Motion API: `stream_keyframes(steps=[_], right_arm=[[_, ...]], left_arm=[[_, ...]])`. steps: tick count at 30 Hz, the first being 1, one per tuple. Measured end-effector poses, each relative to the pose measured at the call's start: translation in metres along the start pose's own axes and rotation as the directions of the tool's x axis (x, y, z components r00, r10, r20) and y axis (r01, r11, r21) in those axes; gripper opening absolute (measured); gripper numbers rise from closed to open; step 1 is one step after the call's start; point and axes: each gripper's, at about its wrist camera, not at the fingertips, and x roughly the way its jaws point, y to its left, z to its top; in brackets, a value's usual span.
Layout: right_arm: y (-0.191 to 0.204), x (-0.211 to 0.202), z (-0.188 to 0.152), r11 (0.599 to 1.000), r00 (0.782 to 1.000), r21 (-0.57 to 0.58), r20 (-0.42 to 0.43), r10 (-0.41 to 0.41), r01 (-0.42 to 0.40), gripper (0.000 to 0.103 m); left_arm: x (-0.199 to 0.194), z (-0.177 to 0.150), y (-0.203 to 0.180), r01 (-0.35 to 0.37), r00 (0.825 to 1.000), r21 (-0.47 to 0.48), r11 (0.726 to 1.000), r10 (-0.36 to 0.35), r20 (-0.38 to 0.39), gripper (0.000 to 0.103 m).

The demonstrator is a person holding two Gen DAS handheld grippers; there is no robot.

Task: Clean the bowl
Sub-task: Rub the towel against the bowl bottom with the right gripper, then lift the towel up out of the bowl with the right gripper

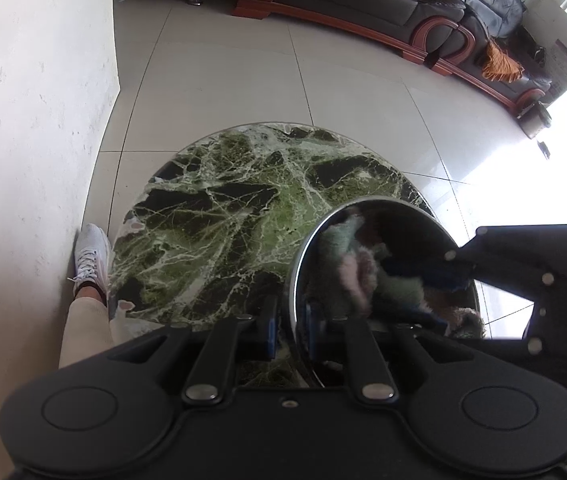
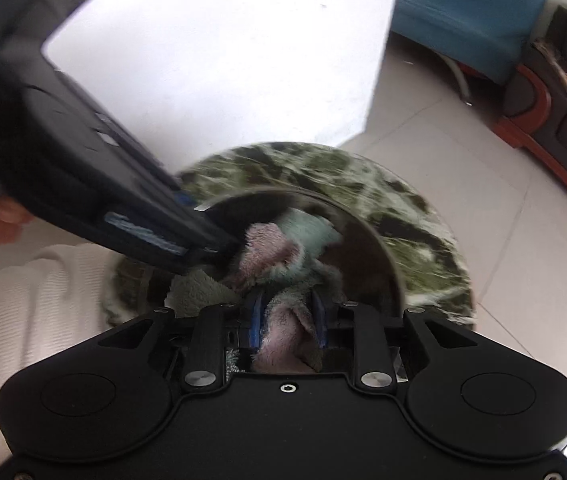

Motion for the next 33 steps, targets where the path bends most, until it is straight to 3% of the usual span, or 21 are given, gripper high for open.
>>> stream_keyframes(steps=[5,12,17,20,22,23,33], right_arm=[[0.0,-0.009,-0.008,0.999,1.0,0.05,-0.007,0.01,-0.01,0.024],[-0.014,-0.038,-0.008,0.974,0.996,0.216,0.068,0.049,-0.063,0.042],[-0.012,-0.019,-0.006,0.977,0.998,0.203,-0.005,0.065,-0.062,0.043],[-0.013,-0.01,-0.004,0.971,0.995,0.22,-0.001,0.095,-0.092,0.037],[-0.017,-0.011,-0.005,0.96,0.992,0.252,0.017,0.122,-0.123,0.016],[-0.02,-0.014,-0.007,0.954,0.992,0.271,0.033,0.125,-0.129,0.011],[-0.056,-0.077,-0.02,0.871,0.961,0.444,0.259,0.1,-0.211,0.01]], left_arm=[[0.002,0.0,-0.003,0.001,1.0,0.007,1.0,-0.001,-0.002,0.014],[0.0,0.001,-0.003,-0.002,1.0,0.015,1.0,0.002,-0.001,0.014],[-0.003,0.001,-0.007,-0.017,1.0,0.03,0.999,0.017,0.007,0.014],[-0.005,-0.001,-0.007,-0.029,1.0,0.036,0.999,0.029,0.01,0.014],[-0.007,-0.004,-0.005,-0.026,1.0,0.023,0.999,0.025,0.014,0.014],[-0.007,-0.005,-0.004,-0.025,1.0,0.021,0.999,0.024,0.015,0.014],[-0.022,-0.012,-0.011,-0.065,0.996,0.056,0.996,0.061,0.065,0.014]])
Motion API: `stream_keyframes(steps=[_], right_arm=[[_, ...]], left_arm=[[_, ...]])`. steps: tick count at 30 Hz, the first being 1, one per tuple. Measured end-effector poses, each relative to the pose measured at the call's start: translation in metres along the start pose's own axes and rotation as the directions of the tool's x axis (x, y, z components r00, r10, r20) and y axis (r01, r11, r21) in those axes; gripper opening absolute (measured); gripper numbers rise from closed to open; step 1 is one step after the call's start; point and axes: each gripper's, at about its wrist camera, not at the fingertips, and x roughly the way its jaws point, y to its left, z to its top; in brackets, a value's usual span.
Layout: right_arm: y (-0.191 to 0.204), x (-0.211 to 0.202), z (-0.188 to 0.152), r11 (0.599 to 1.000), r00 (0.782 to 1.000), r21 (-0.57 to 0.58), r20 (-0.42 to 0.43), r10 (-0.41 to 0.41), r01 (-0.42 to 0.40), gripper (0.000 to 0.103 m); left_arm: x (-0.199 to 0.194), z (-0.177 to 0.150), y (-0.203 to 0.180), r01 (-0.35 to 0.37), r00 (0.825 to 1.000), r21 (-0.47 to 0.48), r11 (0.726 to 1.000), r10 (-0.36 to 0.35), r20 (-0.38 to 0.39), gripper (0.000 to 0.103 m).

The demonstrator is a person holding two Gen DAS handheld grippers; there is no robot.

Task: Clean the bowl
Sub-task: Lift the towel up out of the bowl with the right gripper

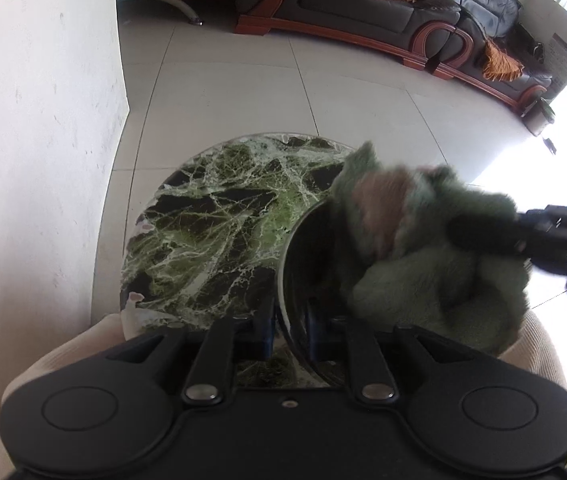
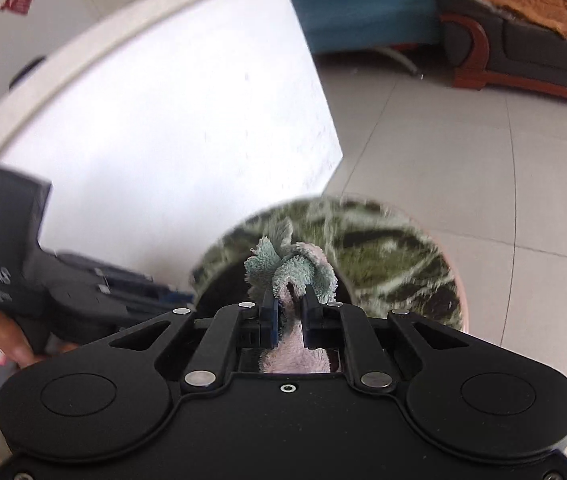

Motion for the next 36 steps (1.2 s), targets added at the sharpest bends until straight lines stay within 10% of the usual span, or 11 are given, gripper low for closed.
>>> stream_keyframes(steps=[14,21,36], right_arm=[[-0.005,-0.071,-0.002,0.995,0.967,0.078,0.25,0.046,-0.067,0.01],[-0.018,-0.091,-0.012,0.993,0.96,0.108,0.281,0.014,-0.046,0.01],[-0.056,-0.086,-0.017,0.984,0.959,0.18,0.28,-0.033,-0.019,0.011]], left_arm=[[-0.062,-0.014,-0.039,-0.026,0.987,0.176,0.984,-0.002,0.16,0.014],[-0.041,-0.033,-0.095,-0.056,0.992,0.388,0.92,0.009,0.122,0.015],[0.019,0.003,-0.074,-0.093,0.995,0.258,0.962,0.099,-0.011,0.016]])
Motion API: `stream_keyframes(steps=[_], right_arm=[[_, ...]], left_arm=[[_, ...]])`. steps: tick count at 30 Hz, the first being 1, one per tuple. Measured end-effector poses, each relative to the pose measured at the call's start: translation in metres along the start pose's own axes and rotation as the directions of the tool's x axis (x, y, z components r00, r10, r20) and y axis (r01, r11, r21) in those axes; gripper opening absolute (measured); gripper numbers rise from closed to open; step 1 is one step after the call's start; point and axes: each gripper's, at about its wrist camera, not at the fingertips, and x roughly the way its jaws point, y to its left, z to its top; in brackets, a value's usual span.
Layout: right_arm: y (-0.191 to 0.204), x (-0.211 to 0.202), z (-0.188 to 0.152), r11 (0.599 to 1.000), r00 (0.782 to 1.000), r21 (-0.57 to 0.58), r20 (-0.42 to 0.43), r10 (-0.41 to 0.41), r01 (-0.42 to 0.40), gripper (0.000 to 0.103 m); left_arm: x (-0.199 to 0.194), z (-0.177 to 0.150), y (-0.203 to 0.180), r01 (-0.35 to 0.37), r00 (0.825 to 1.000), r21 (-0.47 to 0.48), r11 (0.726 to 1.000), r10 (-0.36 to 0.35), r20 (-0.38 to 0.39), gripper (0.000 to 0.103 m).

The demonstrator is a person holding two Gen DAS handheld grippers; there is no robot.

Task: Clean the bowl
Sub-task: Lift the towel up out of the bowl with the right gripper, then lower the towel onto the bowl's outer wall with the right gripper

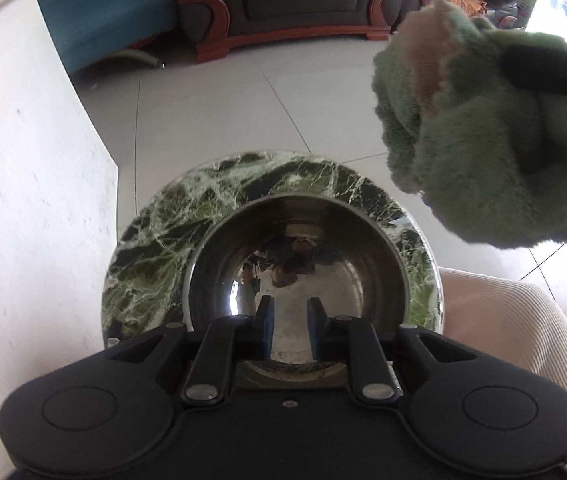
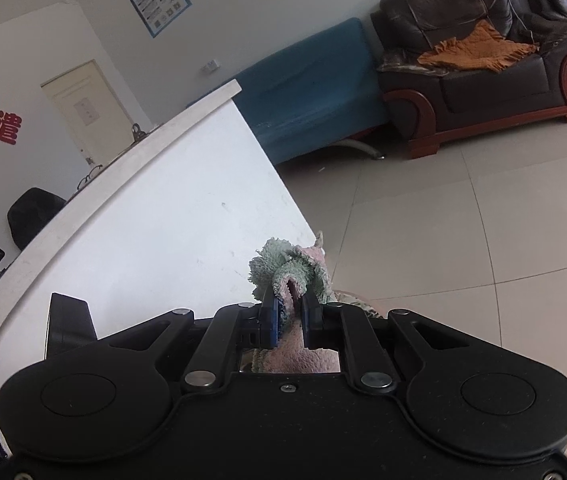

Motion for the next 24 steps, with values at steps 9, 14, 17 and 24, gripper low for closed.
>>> stream_keyframes(steps=[9,14,17,24], right_arm=[[-0.01,0.027,-0.007,0.999,0.997,0.034,-0.081,0.013,-0.01,0.011],[-0.013,0.036,-0.006,0.999,0.995,0.039,-0.094,0.025,-0.022,0.011],[-0.012,0.039,-0.006,0.999,0.995,0.038,-0.094,0.035,-0.031,0.011],[-0.015,0.037,-0.01,0.998,0.994,0.052,-0.094,0.047,-0.043,0.011]], left_arm=[[0.014,0.001,0.014,0.011,1.0,0.005,1.0,-0.011,-0.026,0.016],[-0.023,0.004,0.026,0.03,0.997,0.008,1.0,-0.031,0.07,0.02],[-0.041,0.007,0.038,0.027,0.992,-0.002,1.0,-0.027,0.123,0.028],[-0.021,0.004,0.054,-0.008,0.998,0.002,1.0,0.007,0.058,0.036]])
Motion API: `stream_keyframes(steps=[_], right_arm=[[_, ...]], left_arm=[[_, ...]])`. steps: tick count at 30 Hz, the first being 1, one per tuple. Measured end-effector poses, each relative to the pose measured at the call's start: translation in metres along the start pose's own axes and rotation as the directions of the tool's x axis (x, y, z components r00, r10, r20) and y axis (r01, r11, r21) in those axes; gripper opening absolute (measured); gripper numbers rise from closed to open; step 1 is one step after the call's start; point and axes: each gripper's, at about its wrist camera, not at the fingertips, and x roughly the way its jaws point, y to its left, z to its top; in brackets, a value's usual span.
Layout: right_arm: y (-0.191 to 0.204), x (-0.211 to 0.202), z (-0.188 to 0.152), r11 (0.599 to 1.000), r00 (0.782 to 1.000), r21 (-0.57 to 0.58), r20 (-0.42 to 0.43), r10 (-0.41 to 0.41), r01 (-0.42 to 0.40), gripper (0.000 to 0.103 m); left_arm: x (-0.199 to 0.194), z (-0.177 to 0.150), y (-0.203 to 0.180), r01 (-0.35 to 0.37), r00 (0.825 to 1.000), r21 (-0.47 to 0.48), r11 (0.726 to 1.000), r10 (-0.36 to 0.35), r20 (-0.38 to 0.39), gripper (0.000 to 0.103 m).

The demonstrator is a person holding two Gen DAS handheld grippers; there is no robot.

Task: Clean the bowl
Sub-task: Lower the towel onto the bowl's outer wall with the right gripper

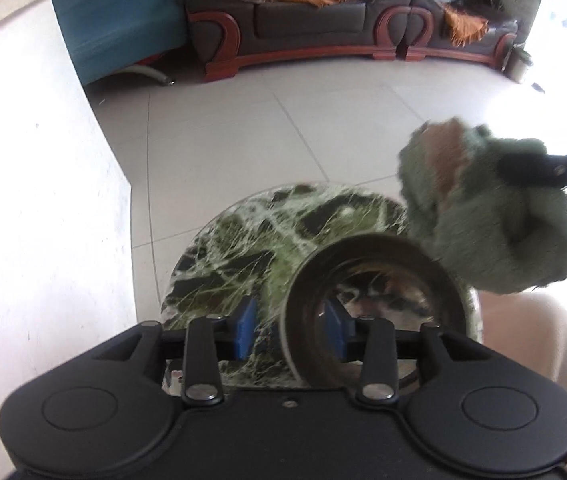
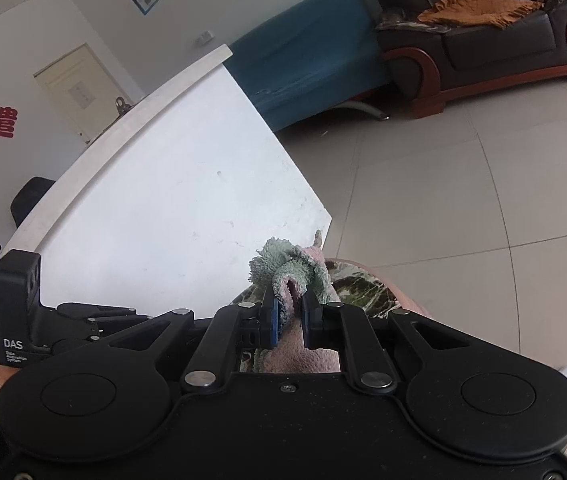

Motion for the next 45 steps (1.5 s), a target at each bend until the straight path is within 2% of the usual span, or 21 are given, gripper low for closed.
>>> stream_keyframes(steps=[6,11,14,24,26,27,29,30,33,34,35,40,45], right_arm=[[-0.004,0.0,0.001,1.0,1.0,0.013,-0.005,-0.01,0.011,0.011],[-0.003,0.003,0.0,1.0,1.0,0.011,-0.012,-0.019,0.02,0.014],[-0.003,0.004,-0.001,1.0,1.0,0.013,-0.016,-0.017,0.018,0.014],[0.003,0.009,-0.006,0.999,0.999,0.008,-0.038,-0.03,0.031,0.014],[0.003,0.012,-0.007,0.998,0.996,-0.023,-0.065,-0.068,0.066,0.017],[0.006,0.016,-0.009,0.994,0.992,-0.063,-0.09,-0.093,0.087,0.023],[0.017,0.028,-0.015,0.972,0.974,-0.197,-0.163,-0.158,0.125,0.041],[0.023,0.034,-0.019,0.954,0.964,-0.266,-0.184,-0.193,0.141,0.041],[0.042,0.054,-0.032,0.845,0.925,-0.504,-0.204,-0.32,0.181,0.052],[0.045,0.06,-0.036,0.811,0.915,-0.556,-0.207,-0.347,0.181,0.055],[0.044,0.065,-0.039,0.797,0.908,-0.579,-0.221,-0.356,0.172,0.058],[0.034,0.088,-0.053,0.765,0.881,-0.622,-0.255,-0.397,0.165,0.059],[0.023,0.096,-0.059,0.787,0.892,-0.597,-0.256,-0.371,0.156,0.059]], left_arm=[[0.021,-0.009,0.009,0.061,0.996,-0.068,0.996,-0.065,-0.06,0.034],[0.023,-0.011,0.011,0.073,0.995,-0.078,0.994,-0.078,-0.06,0.018],[0.023,-0.007,0.01,0.07,0.996,-0.062,0.996,-0.073,-0.049,0.013],[0.03,-0.003,0.009,0.051,0.998,-0.051,0.997,-0.052,-0.025,0.013],[0.03,-0.005,0.009,0.047,0.999,-0.045,0.998,-0.048,-0.022,0.013],[0.031,-0.006,0.009,0.047,0.999,-0.042,0.998,-0.048,-0.022,0.013],[0.033,-0.006,0.01,0.052,0.998,-0.044,0.998,-0.053,-0.023,0.013],[0.034,-0.006,0.011,0.054,0.998,-0.043,0.998,-0.055,-0.023,0.013],[0.036,-0.006,0.013,0.057,0.998,-0.041,0.998,-0.058,-0.025,0.015],[0.037,-0.006,0.013,0.057,0.998,-0.041,0.998,-0.058,-0.026,0.015],[0.038,-0.005,0.013,0.057,0.998,-0.042,0.998,-0.058,-0.027,0.015],[0.039,-0.004,0.013,0.062,0.998,-0.037,0.997,-0.062,-0.023,0.017],[0.04,-0.004,0.012,0.059,0.998,-0.037,0.998,-0.06,-0.025,0.018]])
